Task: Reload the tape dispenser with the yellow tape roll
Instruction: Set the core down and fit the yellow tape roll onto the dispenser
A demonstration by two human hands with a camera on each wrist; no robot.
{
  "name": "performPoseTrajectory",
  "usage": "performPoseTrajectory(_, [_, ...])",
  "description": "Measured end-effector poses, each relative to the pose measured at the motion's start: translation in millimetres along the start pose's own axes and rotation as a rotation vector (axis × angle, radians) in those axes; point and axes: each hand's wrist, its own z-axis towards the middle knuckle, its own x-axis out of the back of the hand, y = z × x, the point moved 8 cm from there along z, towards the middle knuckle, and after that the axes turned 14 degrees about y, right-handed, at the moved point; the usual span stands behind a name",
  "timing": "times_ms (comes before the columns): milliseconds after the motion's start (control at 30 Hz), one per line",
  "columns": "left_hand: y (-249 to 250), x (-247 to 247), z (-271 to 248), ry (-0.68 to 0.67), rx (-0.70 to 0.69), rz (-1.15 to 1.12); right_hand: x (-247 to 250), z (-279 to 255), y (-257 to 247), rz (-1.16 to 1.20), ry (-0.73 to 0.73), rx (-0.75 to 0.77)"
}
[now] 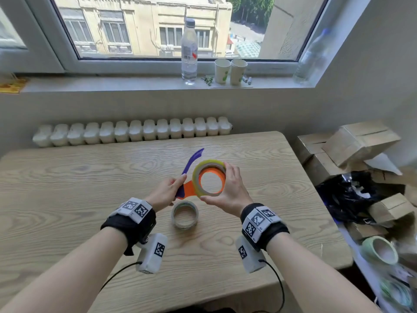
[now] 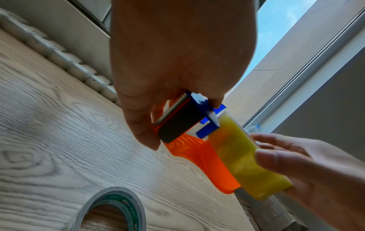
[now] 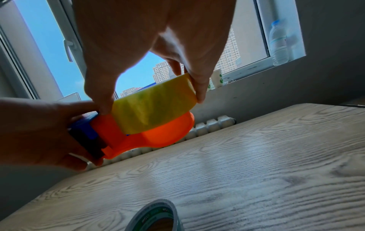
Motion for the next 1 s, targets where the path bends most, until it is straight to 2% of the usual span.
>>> performPoseTrajectory(300, [1,13,-3,-0.022,-0.009,-0.09,-12,-2,-1,-0.012,-0.032,0.003])
performPoseTrajectory(567, [4,16,-7,-0.121,0.002,-0.099,-15,3,-3,0.012,-0.04,0.027])
performPoseTrajectory(800, [-1,18,-4,-0.134,0.084,-0.149,-14,10,-2,0.071,-0.051,0.025])
performPoseTrajectory(1000, [0,22,-1,-0.122,0.115,-0.214,-20,13,-7,0.075,-0.174,0.052])
